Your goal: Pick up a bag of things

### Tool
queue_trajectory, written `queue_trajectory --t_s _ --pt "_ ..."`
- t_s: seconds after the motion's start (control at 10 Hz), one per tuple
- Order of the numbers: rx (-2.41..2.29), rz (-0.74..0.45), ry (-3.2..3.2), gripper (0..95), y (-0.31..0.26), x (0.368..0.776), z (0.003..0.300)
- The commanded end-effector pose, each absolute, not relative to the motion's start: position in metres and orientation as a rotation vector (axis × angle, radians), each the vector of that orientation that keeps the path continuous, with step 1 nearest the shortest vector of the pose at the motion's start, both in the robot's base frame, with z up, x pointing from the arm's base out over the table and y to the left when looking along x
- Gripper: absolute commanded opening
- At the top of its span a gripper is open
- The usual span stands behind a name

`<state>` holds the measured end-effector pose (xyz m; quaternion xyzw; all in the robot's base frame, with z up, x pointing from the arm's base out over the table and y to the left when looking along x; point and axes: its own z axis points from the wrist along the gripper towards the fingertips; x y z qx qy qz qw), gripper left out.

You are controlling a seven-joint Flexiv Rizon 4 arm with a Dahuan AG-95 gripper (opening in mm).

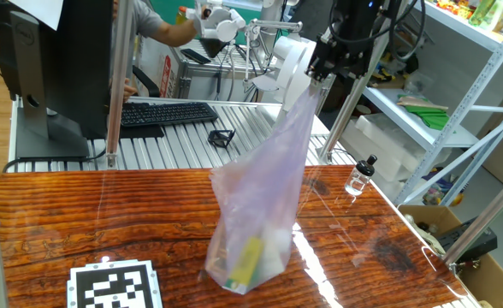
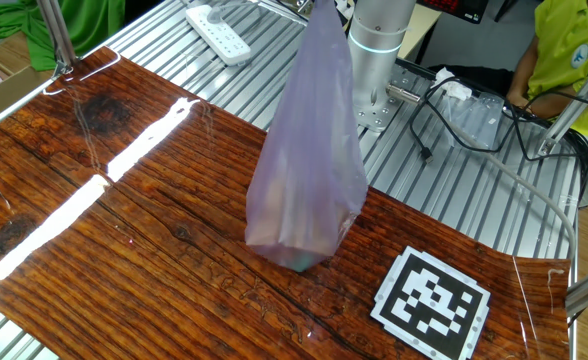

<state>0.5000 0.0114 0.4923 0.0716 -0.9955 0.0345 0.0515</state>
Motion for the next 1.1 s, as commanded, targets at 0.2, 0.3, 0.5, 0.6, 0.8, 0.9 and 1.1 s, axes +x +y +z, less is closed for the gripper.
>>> queue_trajectory --t_s 0.2,0.3,0.5,0.6,0.8,0.9,1.1 --pt "0.201 0.105 -3.030 76.0 0.013 0.499 0.498" --pt "0.198 0.107 -3.033 76.0 0.014 0.498 0.493" --pt "0.193 0.108 -3.033 76.0 0.015 0.498 0.487" --pt "0.191 0.108 -3.034 76.0 0.016 0.499 0.482" --pt "0.188 0.110 -3.031 76.0 0.018 0.501 0.478" --pt "0.189 0.111 -3.029 76.0 0.020 0.503 0.476" --pt "0.189 0.106 -3.031 76.0 0.023 0.503 0.470"
